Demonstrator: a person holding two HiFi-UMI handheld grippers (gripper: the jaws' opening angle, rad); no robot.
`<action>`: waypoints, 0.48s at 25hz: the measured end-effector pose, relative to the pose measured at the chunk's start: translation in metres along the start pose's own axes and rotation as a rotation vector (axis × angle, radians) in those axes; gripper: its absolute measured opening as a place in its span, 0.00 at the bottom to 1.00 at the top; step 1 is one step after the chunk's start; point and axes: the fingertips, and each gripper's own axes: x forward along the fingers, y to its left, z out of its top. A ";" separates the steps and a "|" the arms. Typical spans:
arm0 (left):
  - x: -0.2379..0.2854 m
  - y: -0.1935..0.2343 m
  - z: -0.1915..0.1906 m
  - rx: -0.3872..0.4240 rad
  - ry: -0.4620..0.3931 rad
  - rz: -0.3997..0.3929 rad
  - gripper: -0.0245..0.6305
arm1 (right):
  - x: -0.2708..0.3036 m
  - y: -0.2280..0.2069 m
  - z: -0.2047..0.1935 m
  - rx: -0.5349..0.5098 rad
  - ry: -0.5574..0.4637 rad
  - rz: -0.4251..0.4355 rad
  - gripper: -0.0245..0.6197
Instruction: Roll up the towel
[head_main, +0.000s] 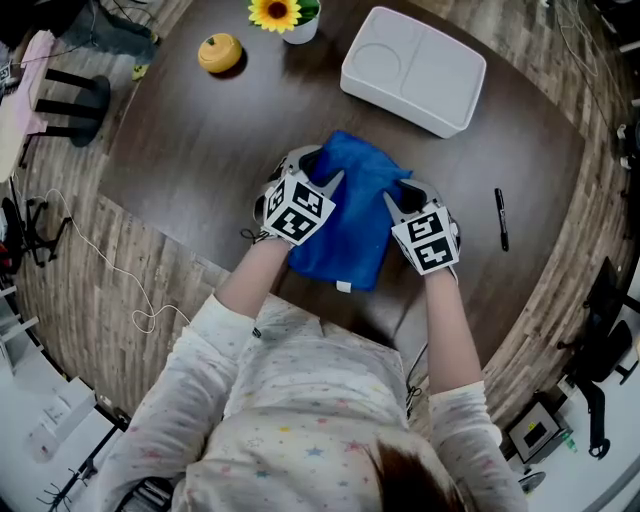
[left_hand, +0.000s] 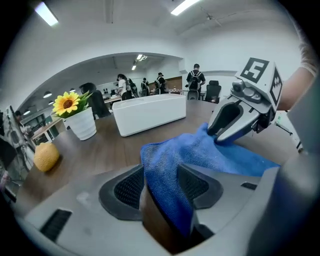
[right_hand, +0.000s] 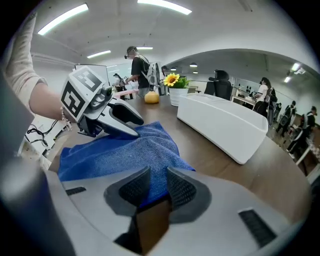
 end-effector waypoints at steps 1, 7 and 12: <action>-0.001 0.004 -0.001 -0.006 -0.002 0.023 0.33 | -0.001 0.001 -0.001 -0.001 0.006 -0.003 0.20; -0.016 0.002 -0.008 -0.037 -0.049 0.017 0.33 | -0.015 0.009 -0.014 0.039 0.006 -0.032 0.26; -0.051 -0.021 -0.017 0.048 -0.105 -0.100 0.33 | -0.044 0.030 -0.021 0.088 -0.032 -0.043 0.27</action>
